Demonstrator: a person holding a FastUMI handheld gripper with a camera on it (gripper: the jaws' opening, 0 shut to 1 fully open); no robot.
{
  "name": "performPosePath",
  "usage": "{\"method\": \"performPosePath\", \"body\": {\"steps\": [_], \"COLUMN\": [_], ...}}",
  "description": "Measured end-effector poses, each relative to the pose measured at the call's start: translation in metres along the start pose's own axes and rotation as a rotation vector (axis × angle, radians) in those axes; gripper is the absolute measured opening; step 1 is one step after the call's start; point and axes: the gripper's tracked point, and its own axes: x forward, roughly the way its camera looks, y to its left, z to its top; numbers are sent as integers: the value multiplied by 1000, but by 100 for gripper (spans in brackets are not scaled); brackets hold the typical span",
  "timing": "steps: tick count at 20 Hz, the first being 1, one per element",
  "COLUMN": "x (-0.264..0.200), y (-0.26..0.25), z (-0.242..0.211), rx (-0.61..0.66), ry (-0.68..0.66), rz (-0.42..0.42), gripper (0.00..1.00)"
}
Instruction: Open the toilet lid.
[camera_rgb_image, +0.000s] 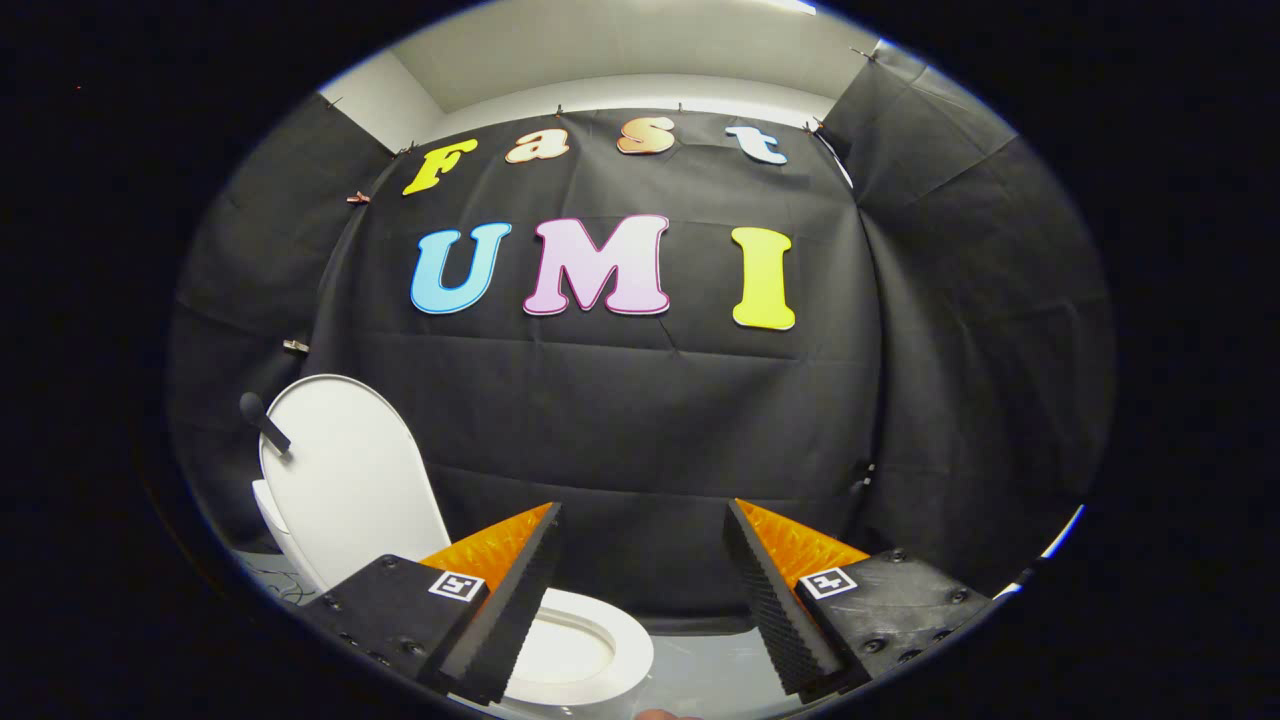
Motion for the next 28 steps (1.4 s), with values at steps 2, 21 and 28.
{"method": "performPosePath", "body": {"steps": [2,21,28], "x": [0,0,8], "y": [10,54,20], "z": [-14,-35,-41], "rx": [-24,-176,-94], "ry": [33,41,84], "rz": [20,146,54], "gripper": [98,98,99]}}
